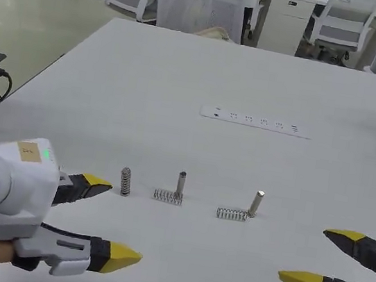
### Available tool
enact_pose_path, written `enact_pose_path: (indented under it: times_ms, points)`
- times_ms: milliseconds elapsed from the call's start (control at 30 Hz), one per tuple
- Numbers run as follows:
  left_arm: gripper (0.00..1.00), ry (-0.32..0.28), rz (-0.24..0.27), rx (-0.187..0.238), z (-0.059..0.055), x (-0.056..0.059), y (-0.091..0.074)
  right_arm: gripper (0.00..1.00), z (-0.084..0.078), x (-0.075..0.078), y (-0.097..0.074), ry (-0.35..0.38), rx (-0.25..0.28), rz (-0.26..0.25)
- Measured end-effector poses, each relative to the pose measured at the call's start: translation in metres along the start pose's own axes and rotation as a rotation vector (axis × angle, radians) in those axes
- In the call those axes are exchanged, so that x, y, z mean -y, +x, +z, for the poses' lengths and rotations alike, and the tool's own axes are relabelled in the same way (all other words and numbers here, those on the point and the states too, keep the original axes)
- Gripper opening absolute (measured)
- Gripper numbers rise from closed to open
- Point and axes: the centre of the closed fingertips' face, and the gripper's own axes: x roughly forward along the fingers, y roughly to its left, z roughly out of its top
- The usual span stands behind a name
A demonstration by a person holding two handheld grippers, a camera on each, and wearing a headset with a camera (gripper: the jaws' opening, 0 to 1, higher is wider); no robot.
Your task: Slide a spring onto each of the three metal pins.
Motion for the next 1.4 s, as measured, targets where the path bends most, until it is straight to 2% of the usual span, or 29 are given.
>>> enact_pose_path:
  times_ms: [667, 1033, 1400]
  points:
    - [0.63, 0.137, -0.089, -0.075, 0.022, -0.018, 0.042, 0.65, -0.003, -0.003, 0.001, 0.021, 0.009, 0.006]
    - [0.58, 0.180, -0.136, -0.142, 0.022, -0.028, 0.063, 0.65, -0.006, -0.003, 0.001, 0.042, 0.018, 0.001]
    - [0.47, 0.216, -0.178, -0.214, 0.021, -0.037, 0.078, 0.65, -0.007, 0.000, 0.000, 0.057, 0.030, -0.003]
